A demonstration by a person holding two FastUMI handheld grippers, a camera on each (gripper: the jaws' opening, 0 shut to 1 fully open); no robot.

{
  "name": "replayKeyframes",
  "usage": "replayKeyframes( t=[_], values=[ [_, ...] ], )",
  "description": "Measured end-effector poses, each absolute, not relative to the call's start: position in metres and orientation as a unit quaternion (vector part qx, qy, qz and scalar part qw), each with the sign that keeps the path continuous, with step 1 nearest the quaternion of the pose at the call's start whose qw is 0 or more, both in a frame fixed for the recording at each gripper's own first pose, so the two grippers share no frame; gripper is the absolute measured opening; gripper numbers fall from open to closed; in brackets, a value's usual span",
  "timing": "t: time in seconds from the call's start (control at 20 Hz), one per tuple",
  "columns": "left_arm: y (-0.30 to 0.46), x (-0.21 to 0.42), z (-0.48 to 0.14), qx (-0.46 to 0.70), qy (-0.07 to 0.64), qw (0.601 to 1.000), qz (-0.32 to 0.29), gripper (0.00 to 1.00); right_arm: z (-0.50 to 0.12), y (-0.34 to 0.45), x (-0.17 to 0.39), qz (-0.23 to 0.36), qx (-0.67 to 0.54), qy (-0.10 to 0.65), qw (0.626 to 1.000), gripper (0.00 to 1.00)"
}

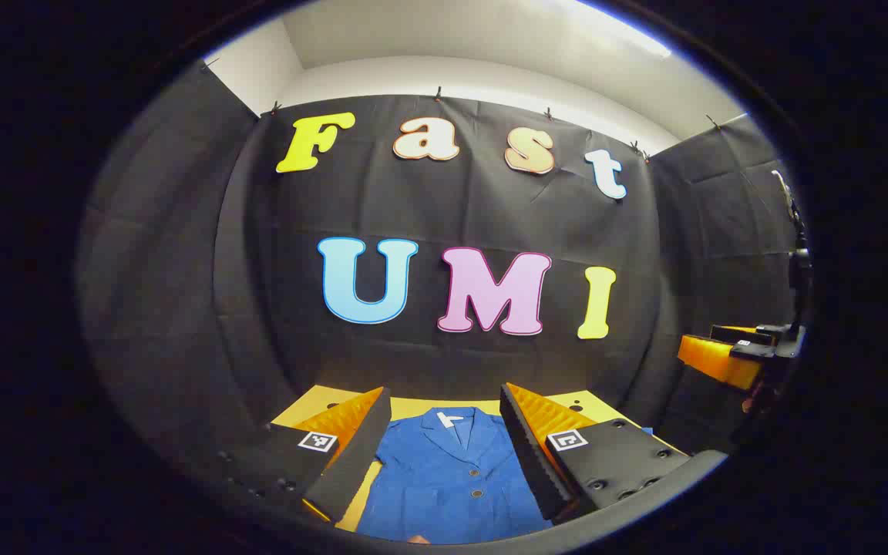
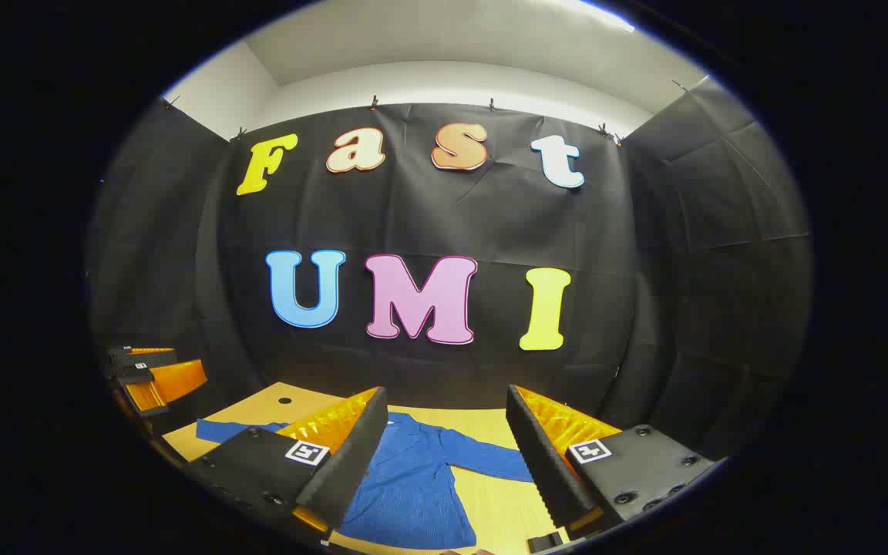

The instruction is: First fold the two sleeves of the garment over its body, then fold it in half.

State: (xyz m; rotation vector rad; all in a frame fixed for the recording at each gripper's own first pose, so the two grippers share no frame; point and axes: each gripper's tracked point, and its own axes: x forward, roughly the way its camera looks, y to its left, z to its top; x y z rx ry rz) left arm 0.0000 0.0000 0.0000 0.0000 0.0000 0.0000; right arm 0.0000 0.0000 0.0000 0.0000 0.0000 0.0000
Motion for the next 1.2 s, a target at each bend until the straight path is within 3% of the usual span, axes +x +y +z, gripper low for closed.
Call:
replayKeyframes(
  t=[0.55,0.6,0.65,0.9,1.2],
  values=[
    [0.013,-0.017,0.003,-0.002,-0.007,1.0,0.023,0.8,-0.002,0.0,-0.003,-0.008,-0.013,-0.005,1.0,0.93],
    [0.015,-0.018,0.006,-0.002,-0.01,1.0,0.025,0.8,0.0,0.001,-0.004,-0.007,-0.013,-0.006,1.0,0.96],
    [0.017,-0.018,0.006,0.001,-0.012,1.0,0.029,0.81,0.001,0.002,-0.004,-0.008,-0.011,-0.006,1.0,0.93],
    [0.018,-0.019,0.008,0.0,-0.015,0.999,0.031,0.79,0.0,-0.002,-0.007,-0.012,-0.009,-0.004,1.0,0.96],
    [0.017,-0.024,0.003,-0.007,-0.012,1.0,0.028,0.81,-0.005,-0.011,-0.011,-0.024,-0.016,0.001,1.0,0.93]
  ],
)
